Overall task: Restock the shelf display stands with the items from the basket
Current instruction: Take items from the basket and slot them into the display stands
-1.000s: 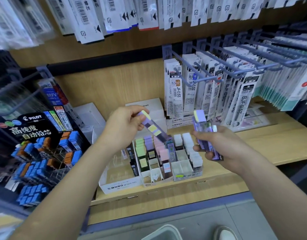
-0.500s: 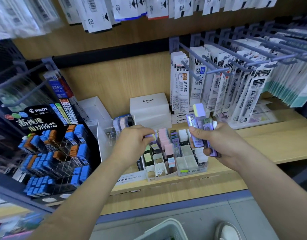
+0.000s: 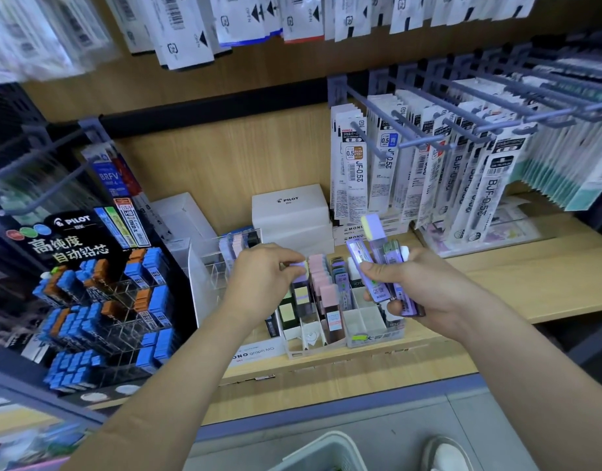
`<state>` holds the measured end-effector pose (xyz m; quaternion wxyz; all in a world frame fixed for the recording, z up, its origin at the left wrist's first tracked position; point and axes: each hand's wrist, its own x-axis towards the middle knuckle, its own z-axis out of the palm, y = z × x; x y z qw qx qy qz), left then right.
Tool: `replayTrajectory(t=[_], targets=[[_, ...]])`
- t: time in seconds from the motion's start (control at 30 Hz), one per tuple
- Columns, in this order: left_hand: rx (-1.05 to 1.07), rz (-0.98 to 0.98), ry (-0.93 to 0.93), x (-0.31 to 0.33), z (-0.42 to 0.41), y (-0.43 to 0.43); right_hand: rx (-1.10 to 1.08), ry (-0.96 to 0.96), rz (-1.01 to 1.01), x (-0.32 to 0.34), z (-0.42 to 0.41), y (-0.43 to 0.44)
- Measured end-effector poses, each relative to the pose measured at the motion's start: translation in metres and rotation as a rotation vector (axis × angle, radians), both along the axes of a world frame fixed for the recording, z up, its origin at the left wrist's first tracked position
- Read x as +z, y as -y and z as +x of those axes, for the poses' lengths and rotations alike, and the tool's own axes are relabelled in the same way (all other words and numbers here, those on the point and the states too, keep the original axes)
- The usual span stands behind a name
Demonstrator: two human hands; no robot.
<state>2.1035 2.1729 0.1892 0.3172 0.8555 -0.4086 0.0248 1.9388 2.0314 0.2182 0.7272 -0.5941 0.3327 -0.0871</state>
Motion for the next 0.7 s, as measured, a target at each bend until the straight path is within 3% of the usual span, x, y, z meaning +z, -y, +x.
replayTrajectory(t=[0.23, 0.53, 0.6, 0.7], targets=[[-0.035, 0.044, 0.072, -0.012, -0.001, 0.001, 0.037, 0.021, 0.009, -0.001, 0.001, -0.001], [-0.032, 0.005, 0.434, -0.031, 0.008, 0.003, 0.085, 0.011, 0.017, -0.005, 0.008, -0.01], [0.001, -0.018, 0.32, -0.02, 0.003, 0.003, 0.087, 0.011, 0.018, -0.005, 0.009, -0.012], [-0.004, -0.107, -0.348, 0.012, -0.007, 0.004, 0.09, 0.013, -0.001, -0.006, 0.01, -0.012]])
